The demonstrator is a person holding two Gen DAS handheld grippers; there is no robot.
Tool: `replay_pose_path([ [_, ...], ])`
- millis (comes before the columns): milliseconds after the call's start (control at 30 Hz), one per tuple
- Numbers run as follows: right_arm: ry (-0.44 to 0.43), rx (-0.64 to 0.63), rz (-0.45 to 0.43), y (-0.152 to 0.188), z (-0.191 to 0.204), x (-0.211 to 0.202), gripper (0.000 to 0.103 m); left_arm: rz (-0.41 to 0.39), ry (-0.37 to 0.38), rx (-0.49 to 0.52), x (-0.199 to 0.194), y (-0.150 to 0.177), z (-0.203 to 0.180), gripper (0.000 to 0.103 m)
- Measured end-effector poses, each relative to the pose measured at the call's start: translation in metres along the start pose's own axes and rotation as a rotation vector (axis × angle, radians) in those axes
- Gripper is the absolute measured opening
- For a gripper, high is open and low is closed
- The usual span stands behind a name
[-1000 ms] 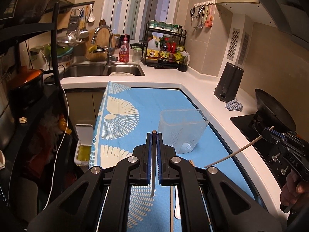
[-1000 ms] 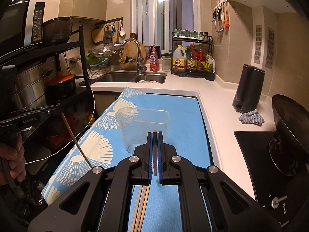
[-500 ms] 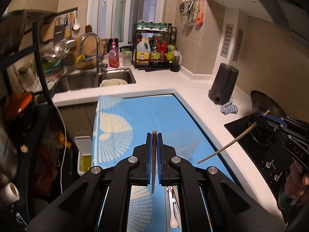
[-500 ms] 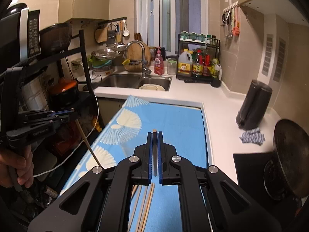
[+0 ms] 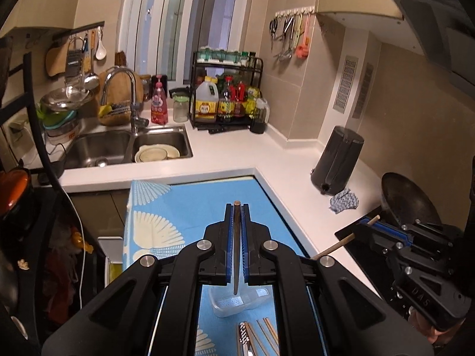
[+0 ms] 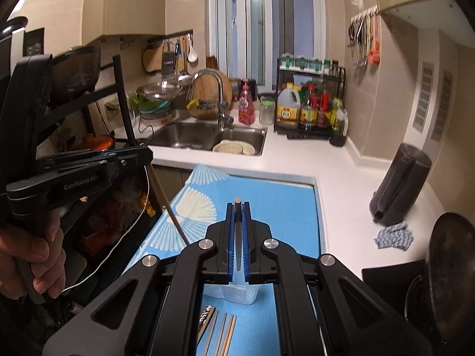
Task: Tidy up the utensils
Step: 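Carry chopstick over the clear container and open the left tool while the right tool releases its chopstick, then withdraw both open tools from the container back toward the utensils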
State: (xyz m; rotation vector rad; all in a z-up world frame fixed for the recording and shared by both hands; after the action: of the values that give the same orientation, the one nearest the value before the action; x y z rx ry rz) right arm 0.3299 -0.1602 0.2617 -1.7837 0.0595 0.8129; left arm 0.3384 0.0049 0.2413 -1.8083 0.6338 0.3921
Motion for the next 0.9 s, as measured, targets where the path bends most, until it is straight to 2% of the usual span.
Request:
replay_pose_path([
  [200, -0.045, 0.055, 0.097, 0.04, -0.005, 0.051, 0.005, 0.129, -0.019, -0.008, 0.064, 0.045, 0.011, 0.005],
  [367, -0.045, 0.124, 0.164, 0.067, -0.014, 0.074, 0.009, 0.194, -0.034, -0.018, 0.081, 0.066, 0.021, 0.006],
  [400, -0.044, 0.133, 0.174, 0.071, -0.016, 0.074, 0.015, 0.197, -0.038, -0.021, 0.08, 0.068, 0.022, 0.009],
  [433, -0.037, 0.133, 0.171, 0.073, -0.016, 0.072, 0.026, 0.199, -0.041, -0.027, 0.077, 0.068, 0.023, 0.025],
  [467, -0.022, 0.126, 0.166, 0.075, -0.016, 0.068, 0.029, 0.189, -0.04, -0.034, 0.071, 0.067, 0.024, 0.05],
  [500, -0.009, 0.118, 0.161, 0.076, -0.017, 0.064, 0.034, 0.159, -0.042, -0.038, 0.06, 0.064, 0.026, 0.057],
  [700, 0.034, 0.101, 0.088, 0.084, -0.012, 0.019, 0.039, 0.018, -0.061, -0.031, 0.003, 0.065, 0.026, 0.06],
  [900, 0.091, 0.107, -0.002, 0.122, 0.01, -0.029, 0.041, -0.074, -0.056, -0.037, -0.041, 0.105, 0.032, 0.06],
])
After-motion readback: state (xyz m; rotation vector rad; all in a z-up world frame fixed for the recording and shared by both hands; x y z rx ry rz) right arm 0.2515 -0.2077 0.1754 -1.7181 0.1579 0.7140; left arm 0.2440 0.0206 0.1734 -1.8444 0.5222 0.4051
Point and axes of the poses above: each gripper's, at about its wrist camera, not at the fingertips, and x roughly the way its jaws point, z to its left, y to its underside, the point moved 5 cm from there along x, roughly the way its jaws point, and after that the axes turned 13 degrees about -x, right-handed, at the moved point
